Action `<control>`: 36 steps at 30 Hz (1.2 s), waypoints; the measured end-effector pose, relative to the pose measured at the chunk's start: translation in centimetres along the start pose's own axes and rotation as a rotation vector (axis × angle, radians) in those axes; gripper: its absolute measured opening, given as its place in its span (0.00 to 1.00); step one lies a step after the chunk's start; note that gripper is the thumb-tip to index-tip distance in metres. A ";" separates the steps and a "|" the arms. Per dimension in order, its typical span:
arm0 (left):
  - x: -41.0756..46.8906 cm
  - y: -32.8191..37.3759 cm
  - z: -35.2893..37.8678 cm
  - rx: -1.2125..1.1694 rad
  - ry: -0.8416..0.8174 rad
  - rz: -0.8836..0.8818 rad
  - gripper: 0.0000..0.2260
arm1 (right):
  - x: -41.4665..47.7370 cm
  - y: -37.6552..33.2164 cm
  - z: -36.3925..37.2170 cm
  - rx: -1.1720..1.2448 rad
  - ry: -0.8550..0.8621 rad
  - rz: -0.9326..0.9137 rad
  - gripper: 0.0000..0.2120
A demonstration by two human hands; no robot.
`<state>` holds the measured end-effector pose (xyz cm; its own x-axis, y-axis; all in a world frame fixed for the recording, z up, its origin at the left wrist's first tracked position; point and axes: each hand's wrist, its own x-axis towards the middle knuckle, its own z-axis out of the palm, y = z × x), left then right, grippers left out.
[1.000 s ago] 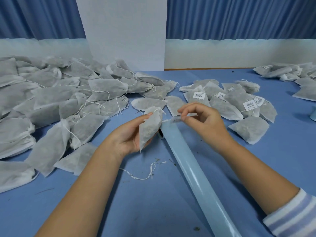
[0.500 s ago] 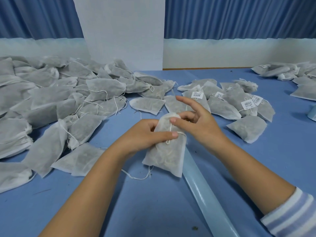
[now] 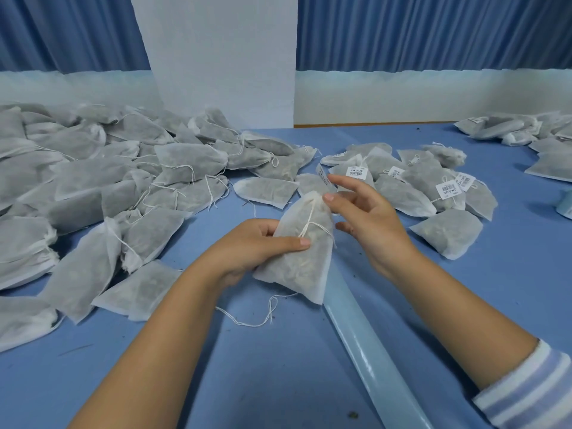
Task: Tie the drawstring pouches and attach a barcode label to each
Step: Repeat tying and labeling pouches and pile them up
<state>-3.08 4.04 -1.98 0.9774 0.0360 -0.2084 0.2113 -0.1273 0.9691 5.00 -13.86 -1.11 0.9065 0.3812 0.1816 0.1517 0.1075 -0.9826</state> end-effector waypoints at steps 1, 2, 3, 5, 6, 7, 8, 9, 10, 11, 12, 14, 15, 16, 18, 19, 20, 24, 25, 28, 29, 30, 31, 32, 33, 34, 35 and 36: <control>0.1 0.0 -0.1 -0.019 0.023 -0.013 0.13 | 0.0 -0.1 0.0 -0.006 0.034 -0.017 0.09; 0.2 0.0 -0.1 -0.036 0.048 -0.021 0.13 | -0.1 -0.2 -0.1 -0.005 0.063 -0.031 0.06; 0.2 -0.1 -0.2 -0.046 0.074 -0.025 0.13 | -0.1 -0.4 -0.1 -0.008 0.079 -0.038 0.03; 0.3 -0.1 -0.3 -0.049 0.116 -0.029 0.12 | -0.2 -0.6 -0.1 -0.033 0.064 -0.034 0.06; 0.3 -0.1 -0.2 -0.046 0.130 -0.029 0.12 | -0.3 -0.6 0.0 -0.038 0.038 -0.026 0.08; 0.4 -0.1 -0.2 -0.043 0.139 -0.028 0.13 | -0.3 -0.6 0.1 -0.033 0.005 -0.012 0.09; 0.4 -0.1 -0.1 -0.042 0.144 -0.026 0.13 | -0.4 -0.6 0.2 -0.027 -0.034 0.004 0.09; 0.3 -0.1 -0.1 -0.040 0.145 -0.021 0.13 | -0.5 -0.6 0.3 -0.028 -0.074 0.019 0.09; 0.3 0.0 0.1 -0.037 0.142 -0.015 0.12 | -0.6 -0.6 0.5 -0.040 -0.110 0.030 0.09; 0.3 0.0 0.2 -0.033 0.134 -0.007 0.12 | -0.7 -0.5 0.6 -0.057 -0.137 0.035 0.09; 0.2 0.0 0.3 -0.027 0.124 0.001 0.11 | -0.8 -0.4 0.7 -0.072 -0.152 0.038 0.08; 0.3 0.0 0.4 -0.021 0.108 0.013 0.09 | -1.0 -0.3 1.0 -0.091 -0.148 0.041 0.07; 0.3 0.0 0.4 -0.019 0.103 0.016 0.08 | -1.0 -0.3 1.0 -0.097 -0.136 0.037 0.07; 0.3 0.0 0.4 -0.018 0.097 0.017 0.08 | -1.0 -0.2 1.0 -0.098 -0.123 0.029 0.06; 0.4 0.0 0.4 -0.018 0.083 0.020 0.09 | -1.1 -0.1 1.0 -0.094 -0.103 0.012 0.05; 0.4 0.0 0.4 -0.022 0.077 0.023 0.09 | -1.0 -0.1 1.0 -0.094 -0.096 0.004 0.04; 0.3 0.0 0.4 -0.027 0.071 0.026 0.09 | -1.0 0.0 1.0 -0.098 -0.088 -0.005 0.03; 0.3 0.0 0.4 -0.028 0.049 0.046 0.09 | -1.0 0.2 1.1 -0.126 -0.044 -0.022 0.03; 0.3 0.0 0.5 -0.029 0.045 0.051 0.09 | -0.9 0.2 1.1 -0.136 -0.039 -0.027 0.03; 0.3 0.0 0.5 -0.023 0.040 0.072 0.13 | -1.0 0.5 1.0 -0.192 -0.033 -0.062 0.03; 0.2 0.0 0.5 -0.019 0.037 0.080 0.14 | -1.0 0.5 1.0 -0.213 -0.029 -0.078 0.03; 0.2 0.0 0.5 -0.016 0.033 0.089 0.15 | -1.0 0.6 1.0 -0.236 -0.023 -0.095 0.03; 0.2 0.0 0.5 -0.013 0.028 0.097 0.15 | -1.0 0.7 1.0 -0.259 -0.014 -0.113 0.03; 0.2 0.0 0.5 -0.010 0.021 0.103 0.16 | -0.9 0.7 1.1 -0.279 -0.006 -0.131 0.04; 0.2 0.0 0.6 -0.006 0.017 0.106 0.17 | -0.9 0.8 1.1 -0.293 -0.001 -0.147 0.04; 0.2 0.1 0.7 -0.002 0.021 0.105 0.17 | -0.8 0.9 1.0 -0.301 0.001 -0.160 0.05; 0.2 0.1 0.8 -0.003 0.035 0.096 0.18 | -0.8 0.9 1.0 -0.304 0.002 -0.171 0.05; 0.4 0.1 0.8 -0.012 0.059 0.083 0.18 | -0.8 1.0 1.0 -0.305 0.000 -0.180 0.05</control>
<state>-2.70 3.21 -2.05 0.9892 0.0847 -0.1197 0.1294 -0.1203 0.9843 4.01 -13.12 -2.19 0.8543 0.3810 0.3534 0.4201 -0.1058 -0.9013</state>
